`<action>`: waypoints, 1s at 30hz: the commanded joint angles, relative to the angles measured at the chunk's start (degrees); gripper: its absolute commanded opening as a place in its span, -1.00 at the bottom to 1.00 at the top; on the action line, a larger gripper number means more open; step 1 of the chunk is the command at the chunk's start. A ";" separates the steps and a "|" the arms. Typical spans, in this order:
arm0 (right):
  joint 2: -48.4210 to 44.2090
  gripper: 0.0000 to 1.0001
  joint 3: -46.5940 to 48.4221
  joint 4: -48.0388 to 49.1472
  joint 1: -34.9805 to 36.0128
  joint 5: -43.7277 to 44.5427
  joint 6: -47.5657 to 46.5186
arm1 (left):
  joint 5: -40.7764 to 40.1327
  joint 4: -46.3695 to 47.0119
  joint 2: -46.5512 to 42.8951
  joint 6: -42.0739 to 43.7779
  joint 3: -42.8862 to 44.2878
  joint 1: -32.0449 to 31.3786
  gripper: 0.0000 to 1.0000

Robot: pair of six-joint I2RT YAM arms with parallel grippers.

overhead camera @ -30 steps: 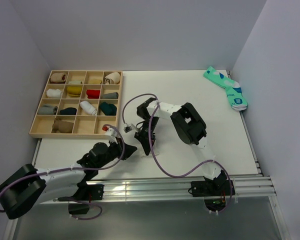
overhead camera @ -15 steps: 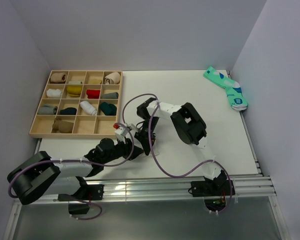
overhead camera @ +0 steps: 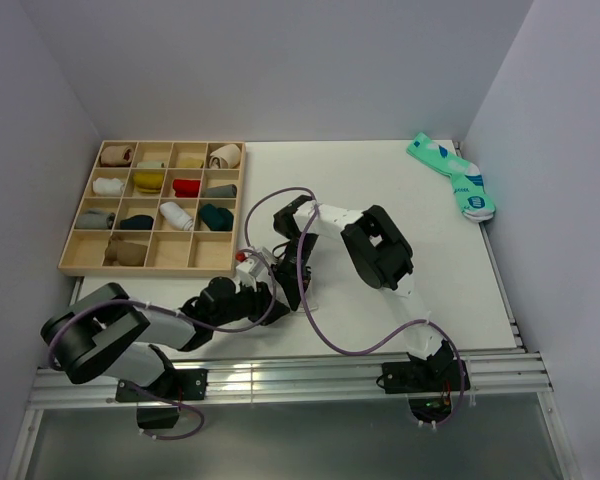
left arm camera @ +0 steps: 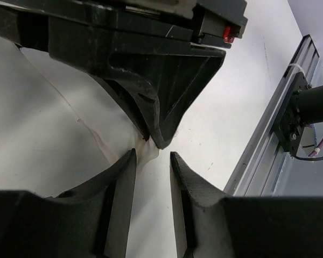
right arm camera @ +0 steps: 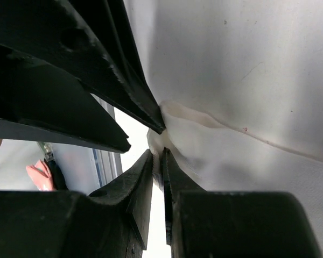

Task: Roll the socks
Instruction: Roll the sock at the center of the board.

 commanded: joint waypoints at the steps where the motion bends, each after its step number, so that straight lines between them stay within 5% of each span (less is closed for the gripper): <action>1: 0.25 -0.66 1.19 -6.43 -0.41 -1.47 -1.06 | 1.21 5.09 1.10 1.29 1.82 -0.22 -0.26; 30: -0.27 -0.70 1.63 -6.78 -0.67 -1.29 -0.01 | 3.31 7.81 7.07 1.64 1.30 0.04 -0.42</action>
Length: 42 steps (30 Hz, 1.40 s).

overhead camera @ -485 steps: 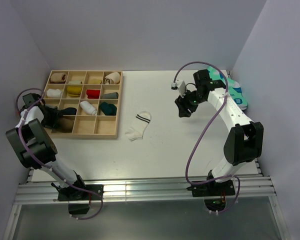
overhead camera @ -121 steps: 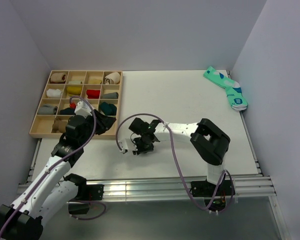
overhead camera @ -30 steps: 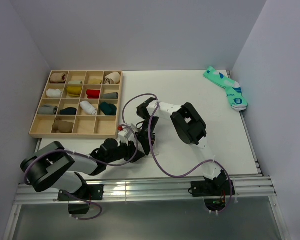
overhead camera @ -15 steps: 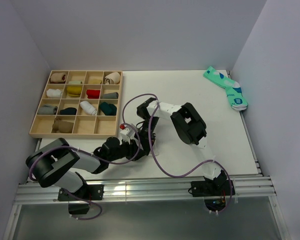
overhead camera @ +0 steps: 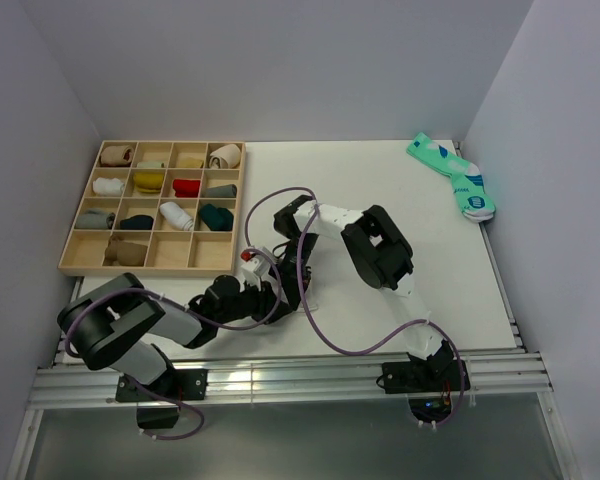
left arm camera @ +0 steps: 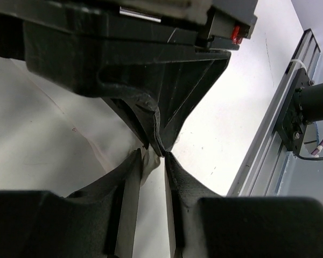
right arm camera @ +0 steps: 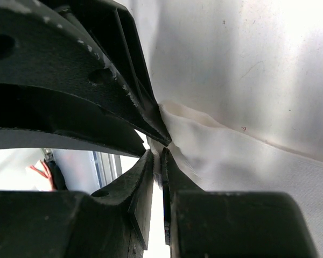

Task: Roll the socks
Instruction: Roll the sock at the center of the board.

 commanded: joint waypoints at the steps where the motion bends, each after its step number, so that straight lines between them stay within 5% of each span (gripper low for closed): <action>1: -0.27 -0.71 1.72 -6.72 -0.43 -1.16 0.08 | 1.96 3.92 1.35 1.12 -0.32 -0.07 -0.42; 20: -0.71 -0.72 1.19 -6.54 -0.61 -1.42 0.25 | 0.73 0.85 3.72 0.68 2.31 -0.07 -0.59; 30: -1.68 -0.74 -1.44 -3.91 -0.61 -0.90 1.57 | -0.85 -3.28 6.01 0.24 4.78 0.02 -0.99; 42: -13.97 -0.23 -11.19 15.07 -0.96 7.18 13.61 | -1.21 -9.17 4.34 -5.30 5.13 0.02 -0.99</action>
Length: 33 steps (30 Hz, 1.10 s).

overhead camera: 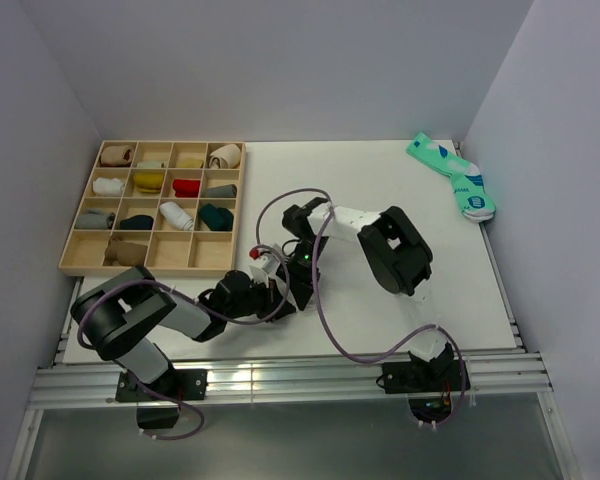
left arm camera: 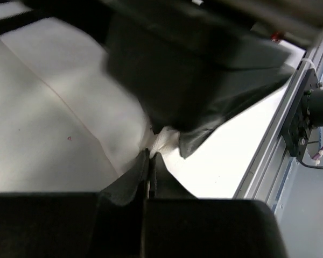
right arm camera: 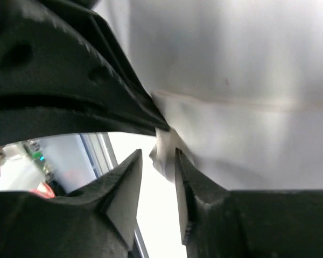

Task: Roll the socks
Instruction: Roll the sock at the center of the board.

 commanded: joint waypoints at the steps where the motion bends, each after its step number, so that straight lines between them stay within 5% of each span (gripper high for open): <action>1: -8.40 -0.20 -2.63 6.96 -0.24 3.16 5.19 | -0.99 -5.78 -0.88 -3.44 0.95 0.31 -0.99; 13: -18.17 -0.13 -11.34 22.18 -6.65 14.50 16.45 | -1.51 -25.82 -8.97 -11.08 6.66 0.22 -0.99; 23: -27.75 -0.13 -15.72 26.04 -9.11 14.25 14.97 | -0.28 -41.89 -7.66 -17.59 15.45 0.74 -0.99; 33: -43.12 -0.12 -28.64 32.99 -8.68 13.02 5.31 | 10.43 -41.57 -0.63 -22.16 17.22 5.14 -0.99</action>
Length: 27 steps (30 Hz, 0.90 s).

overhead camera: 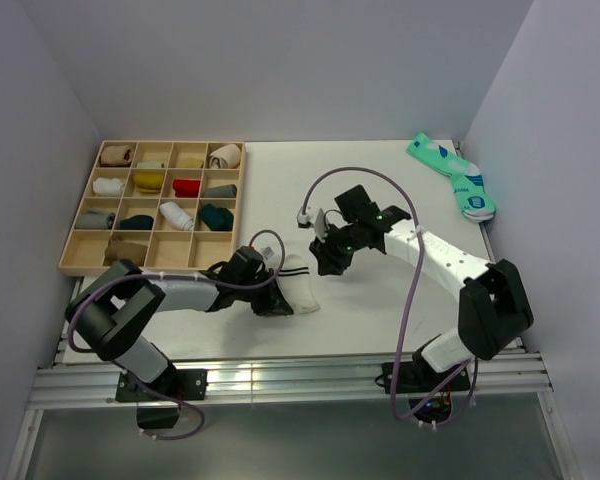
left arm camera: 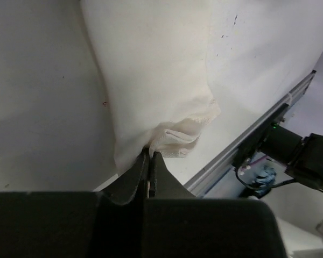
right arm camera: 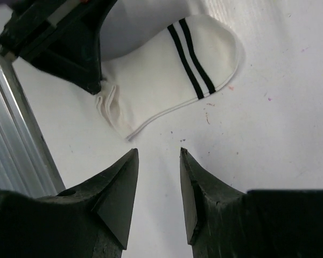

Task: Roll the socks
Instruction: Roll the sock at the center of the board.

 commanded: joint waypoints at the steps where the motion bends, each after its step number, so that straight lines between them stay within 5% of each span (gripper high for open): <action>1: -5.21 -0.12 -4.01 4.20 0.31 -0.34 -7.13 | 6.52 -0.41 2.56 -3.28 1.06 1.14 -0.99; 10: -19.98 0.00 -22.29 15.80 13.83 8.19 -15.32 | 11.29 -0.83 4.86 -4.00 1.94 2.81 -0.99; 27: -6.19 -0.01 -19.06 20.30 24.65 14.43 -13.83 | 15.07 4.52 6.97 -5.48 -0.35 4.22 -0.99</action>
